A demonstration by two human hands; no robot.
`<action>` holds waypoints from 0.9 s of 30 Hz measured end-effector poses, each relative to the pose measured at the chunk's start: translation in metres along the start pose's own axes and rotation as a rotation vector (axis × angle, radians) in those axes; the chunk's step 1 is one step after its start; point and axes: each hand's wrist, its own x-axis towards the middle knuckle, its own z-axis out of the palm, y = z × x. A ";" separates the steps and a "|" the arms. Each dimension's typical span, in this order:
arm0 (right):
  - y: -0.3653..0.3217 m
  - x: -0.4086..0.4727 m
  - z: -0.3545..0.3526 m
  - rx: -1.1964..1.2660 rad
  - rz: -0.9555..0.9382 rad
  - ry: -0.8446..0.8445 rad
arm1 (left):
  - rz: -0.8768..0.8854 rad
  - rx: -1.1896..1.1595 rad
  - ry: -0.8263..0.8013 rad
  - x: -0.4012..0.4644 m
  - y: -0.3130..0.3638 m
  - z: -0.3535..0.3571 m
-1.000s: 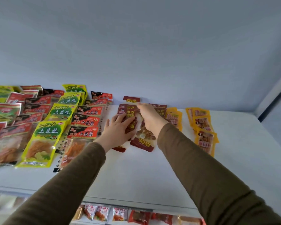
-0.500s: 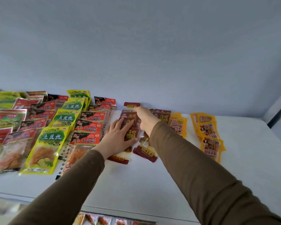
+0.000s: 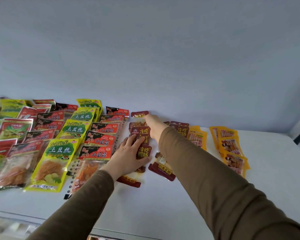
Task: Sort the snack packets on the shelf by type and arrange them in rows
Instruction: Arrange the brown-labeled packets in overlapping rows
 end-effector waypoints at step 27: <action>0.036 0.019 0.009 0.208 -0.026 0.060 | 0.034 0.288 0.292 -0.050 0.002 -0.013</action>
